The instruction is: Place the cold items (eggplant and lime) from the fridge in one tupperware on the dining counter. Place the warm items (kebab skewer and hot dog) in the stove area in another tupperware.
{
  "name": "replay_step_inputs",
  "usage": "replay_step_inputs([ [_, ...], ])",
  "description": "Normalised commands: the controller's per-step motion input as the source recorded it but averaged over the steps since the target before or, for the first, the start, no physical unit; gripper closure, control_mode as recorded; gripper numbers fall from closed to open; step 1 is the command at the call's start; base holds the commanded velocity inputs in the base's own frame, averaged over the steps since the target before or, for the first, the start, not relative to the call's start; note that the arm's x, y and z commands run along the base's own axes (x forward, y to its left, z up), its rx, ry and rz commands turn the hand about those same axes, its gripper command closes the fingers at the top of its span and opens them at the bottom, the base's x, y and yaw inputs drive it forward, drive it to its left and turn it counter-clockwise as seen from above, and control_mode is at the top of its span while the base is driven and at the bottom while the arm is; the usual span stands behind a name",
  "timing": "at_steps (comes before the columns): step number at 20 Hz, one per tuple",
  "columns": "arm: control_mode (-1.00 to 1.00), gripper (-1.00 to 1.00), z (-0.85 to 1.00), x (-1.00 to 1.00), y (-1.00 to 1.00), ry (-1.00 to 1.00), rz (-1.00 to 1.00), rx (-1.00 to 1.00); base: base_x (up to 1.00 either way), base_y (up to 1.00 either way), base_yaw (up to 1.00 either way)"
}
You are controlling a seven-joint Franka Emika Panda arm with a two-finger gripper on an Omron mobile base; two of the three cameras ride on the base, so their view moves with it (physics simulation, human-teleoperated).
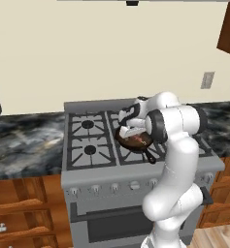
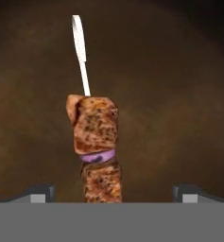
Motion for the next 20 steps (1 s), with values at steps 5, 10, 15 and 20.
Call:
replay_step_inputs([
  [5,-1.0,-1.0,-0.45,0.55,-0.19,0.0,0.02,0.02,0.0,0.0,0.0],
  [10,-1.0,1.0,-0.47,0.1,-0.09,-0.01,0.0,0.01,0.0,0.0,0.0],
  [15,-1.0,1.0,-0.41,-0.12,-0.22,-0.04,0.0,0.02,0.0,0.0,0.0],
  [20,-1.0,1.0,-0.03,-0.06,-0.37,-0.01,0.02,0.04,0.0,0.0,0.0],
])
